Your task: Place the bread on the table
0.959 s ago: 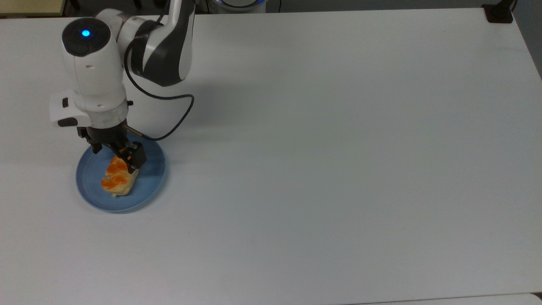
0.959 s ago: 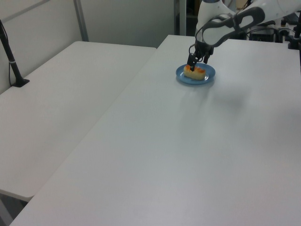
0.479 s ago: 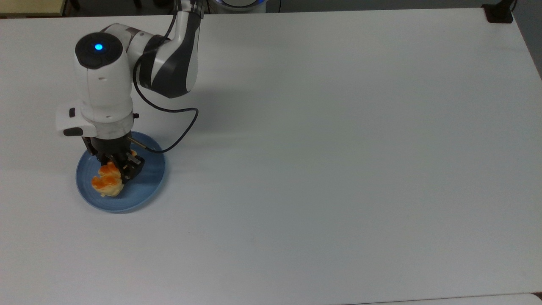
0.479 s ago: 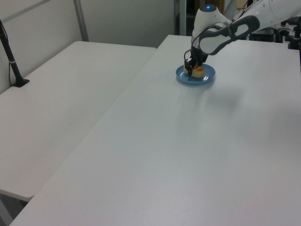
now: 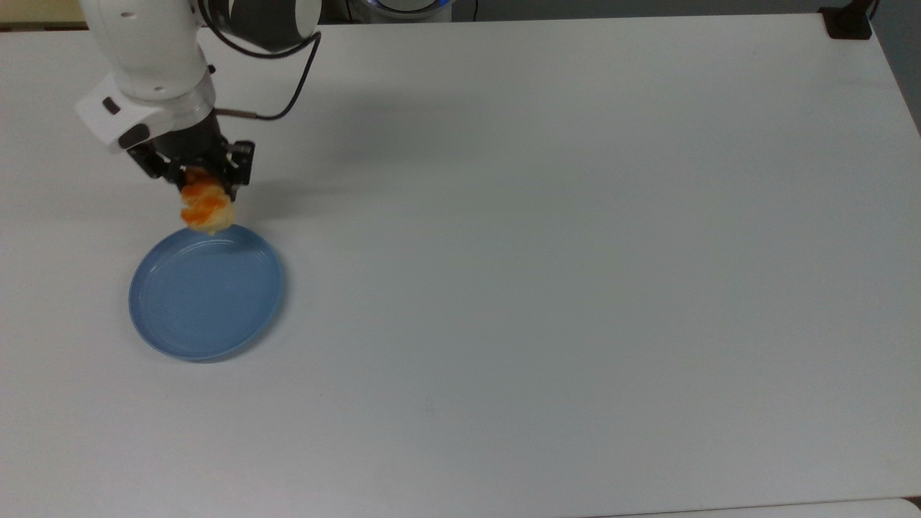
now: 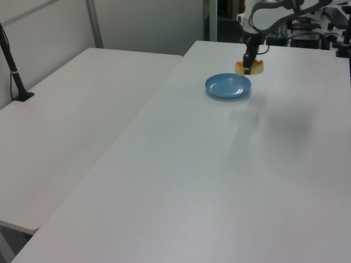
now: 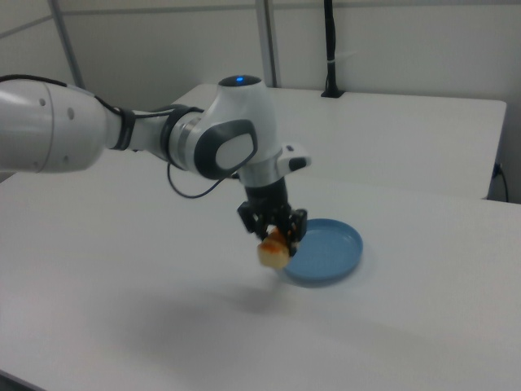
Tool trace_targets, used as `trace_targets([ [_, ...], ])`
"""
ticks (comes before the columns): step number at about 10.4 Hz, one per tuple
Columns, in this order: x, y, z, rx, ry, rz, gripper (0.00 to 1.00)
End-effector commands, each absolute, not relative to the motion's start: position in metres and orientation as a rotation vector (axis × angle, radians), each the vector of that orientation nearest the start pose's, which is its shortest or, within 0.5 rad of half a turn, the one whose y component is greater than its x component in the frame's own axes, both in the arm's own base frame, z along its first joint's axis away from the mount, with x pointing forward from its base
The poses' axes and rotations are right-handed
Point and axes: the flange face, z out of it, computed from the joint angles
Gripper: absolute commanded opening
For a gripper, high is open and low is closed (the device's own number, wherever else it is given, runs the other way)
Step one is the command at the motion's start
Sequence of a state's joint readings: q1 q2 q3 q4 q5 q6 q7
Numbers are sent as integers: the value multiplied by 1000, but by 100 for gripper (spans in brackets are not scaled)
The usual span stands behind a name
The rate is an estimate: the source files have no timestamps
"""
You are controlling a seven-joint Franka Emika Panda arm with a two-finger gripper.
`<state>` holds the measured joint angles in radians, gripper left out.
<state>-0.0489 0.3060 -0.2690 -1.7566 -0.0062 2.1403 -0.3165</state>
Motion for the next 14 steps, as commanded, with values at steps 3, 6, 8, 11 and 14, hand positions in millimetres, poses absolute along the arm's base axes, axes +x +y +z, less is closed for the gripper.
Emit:
trace_targets([
  [3, 513, -174, 329, -3208, -181, 180, 64],
  [6, 484, -233, 337, -3241, -138, 193, 64],
  [8, 475, -252, 341, -3248, -91, 180, 81],
  [11, 484, -253, 354, -3260, -97, 158, 100],
  [14, 531, -170, 477, -3261, 70, 32, 100],
])
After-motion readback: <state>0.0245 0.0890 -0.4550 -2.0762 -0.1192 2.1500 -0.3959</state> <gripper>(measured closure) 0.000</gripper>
